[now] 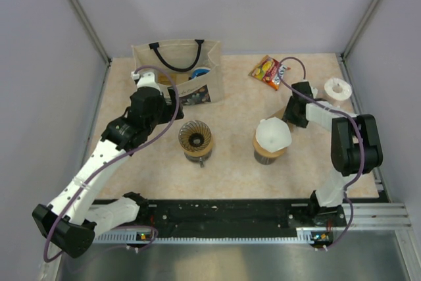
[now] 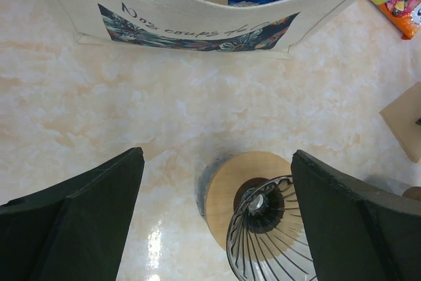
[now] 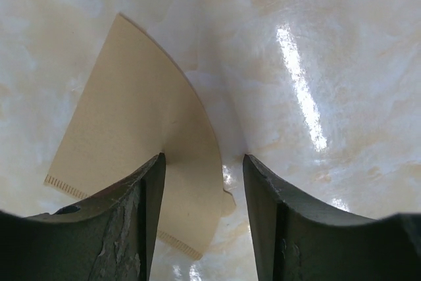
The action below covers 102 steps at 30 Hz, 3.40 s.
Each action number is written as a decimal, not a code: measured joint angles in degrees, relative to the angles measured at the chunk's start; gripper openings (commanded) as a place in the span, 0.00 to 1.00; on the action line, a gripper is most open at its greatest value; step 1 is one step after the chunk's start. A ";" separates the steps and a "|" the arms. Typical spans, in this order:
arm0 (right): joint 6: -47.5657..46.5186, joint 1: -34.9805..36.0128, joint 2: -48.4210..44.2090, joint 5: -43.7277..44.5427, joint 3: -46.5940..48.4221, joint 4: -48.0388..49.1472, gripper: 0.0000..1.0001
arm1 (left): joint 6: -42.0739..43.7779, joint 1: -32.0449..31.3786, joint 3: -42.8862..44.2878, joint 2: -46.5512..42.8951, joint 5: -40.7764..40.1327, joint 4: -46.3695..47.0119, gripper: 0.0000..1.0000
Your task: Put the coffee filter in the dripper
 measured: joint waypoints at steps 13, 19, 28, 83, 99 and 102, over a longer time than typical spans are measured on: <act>1.55 2.56 1.55 4.57 1.55 -1.33 0.11 | 0.00 0.00 -0.74 -0.74 -1.44 -0.09 0.99; 1.92 2.58 1.55 4.00 1.57 -1.05 0.00 | -0.02 0.00 -0.76 -1.03 -1.57 -0.09 0.99; -2.10 2.82 -3.10 3.04 1.60 -1.22 0.00 | 0.26 0.00 -0.74 -1.03 -0.66 0.11 0.99; -11.08 24.63 -48.63 -13.84 0.81 5.95 0.84 | 22.91 -6.91 11.98 18.93 60.13 19.65 0.00; -17.40 24.61 -46.88 -30.34 -0.48 6.03 0.84 | 42.93 -6.91 11.26 13.22 72.30 11.80 0.00; -17.62 24.61 -46.93 -33.70 -0.50 6.14 0.84 | 42.93 -6.91 11.23 13.22 71.10 11.76 0.00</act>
